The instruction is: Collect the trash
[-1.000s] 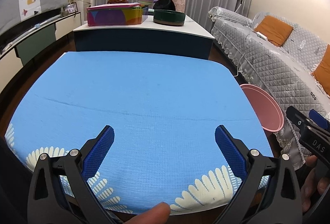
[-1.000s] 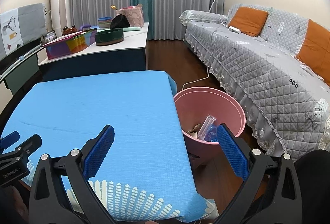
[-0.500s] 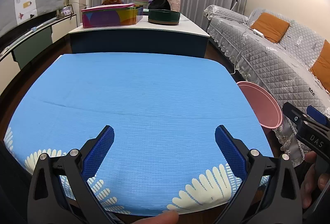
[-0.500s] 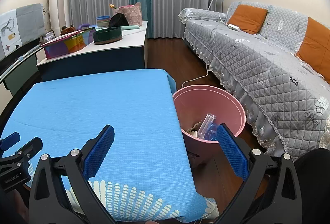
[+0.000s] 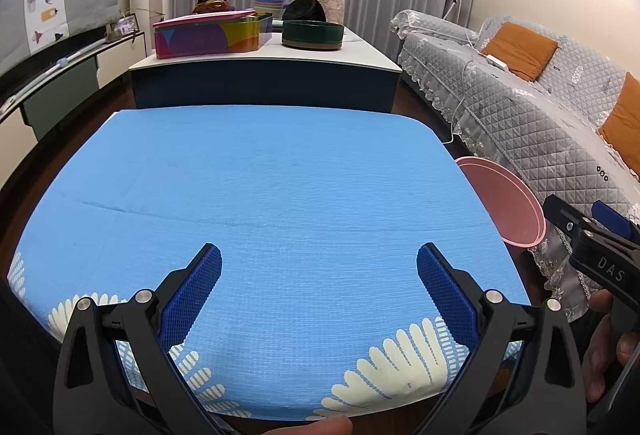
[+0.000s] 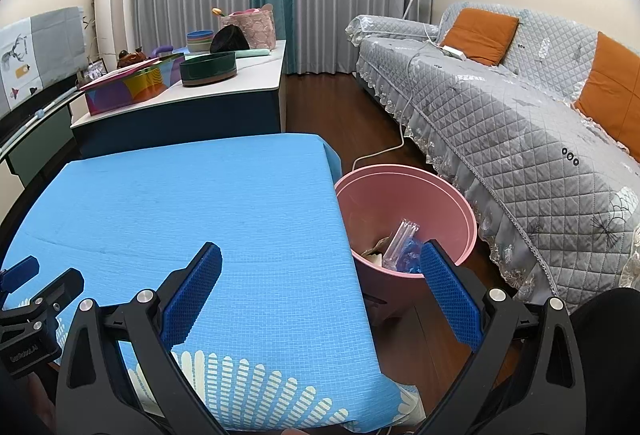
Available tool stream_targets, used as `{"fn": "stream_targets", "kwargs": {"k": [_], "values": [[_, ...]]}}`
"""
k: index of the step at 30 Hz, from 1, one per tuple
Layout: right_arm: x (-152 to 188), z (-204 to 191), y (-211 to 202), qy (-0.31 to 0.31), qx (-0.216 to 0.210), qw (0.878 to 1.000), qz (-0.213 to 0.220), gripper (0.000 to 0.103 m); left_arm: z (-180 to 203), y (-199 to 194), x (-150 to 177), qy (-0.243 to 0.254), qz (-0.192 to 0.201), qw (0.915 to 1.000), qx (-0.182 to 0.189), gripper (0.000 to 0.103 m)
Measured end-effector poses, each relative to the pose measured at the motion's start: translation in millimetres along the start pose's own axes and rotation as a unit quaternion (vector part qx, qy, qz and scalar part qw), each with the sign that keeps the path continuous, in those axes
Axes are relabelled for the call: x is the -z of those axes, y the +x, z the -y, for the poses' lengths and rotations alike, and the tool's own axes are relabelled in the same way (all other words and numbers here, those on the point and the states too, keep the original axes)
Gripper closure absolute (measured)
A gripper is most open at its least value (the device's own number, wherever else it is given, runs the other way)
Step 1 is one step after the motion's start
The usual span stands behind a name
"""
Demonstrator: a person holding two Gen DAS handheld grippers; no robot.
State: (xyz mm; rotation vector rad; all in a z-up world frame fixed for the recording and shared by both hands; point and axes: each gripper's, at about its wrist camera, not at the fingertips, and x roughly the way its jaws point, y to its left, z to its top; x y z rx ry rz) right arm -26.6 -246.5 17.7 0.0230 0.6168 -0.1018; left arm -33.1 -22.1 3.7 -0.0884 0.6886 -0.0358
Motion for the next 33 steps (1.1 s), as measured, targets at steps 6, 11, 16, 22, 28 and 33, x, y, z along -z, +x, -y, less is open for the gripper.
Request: {"fn": "stream_targets", "kwargs": {"k": [6, 11, 16, 22, 28, 33], "values": [[-0.1, -0.1, 0.1, 0.000, 0.000, 1.000, 0.000, 0.005, 0.7, 0.0, 1.0, 0.003, 0.000, 1.0000, 0.002, 0.008], [-0.2, -0.4, 0.1, 0.000, 0.000, 1.000, 0.000, 0.005, 0.7, 0.0, 0.7, 0.003, 0.000, 1.0000, 0.002, 0.008], [1.1, 0.3, 1.4, 0.000, 0.000, 1.000, -0.001, 0.005, 1.3, 0.1, 0.6, 0.004, 0.000, 1.0000, 0.002, 0.008], [1.2, 0.3, 1.6, 0.000, 0.000, 1.000, -0.002, 0.005, 1.5, 1.0, -0.9, 0.005, 0.000, 1.0000, 0.004, 0.008], [4.1, -0.3, 3.6, 0.000, -0.001, 1.000, -0.003, 0.005, 2.4, 2.3, -1.8, 0.007, -0.001, 1.0000, 0.003, 0.008], [6.1, -0.8, 4.7, 0.000, -0.001, 1.000, -0.004, 0.005, 0.2, 4.7, -2.6, 0.004, -0.006, 1.0000, 0.000, 0.008]]}}
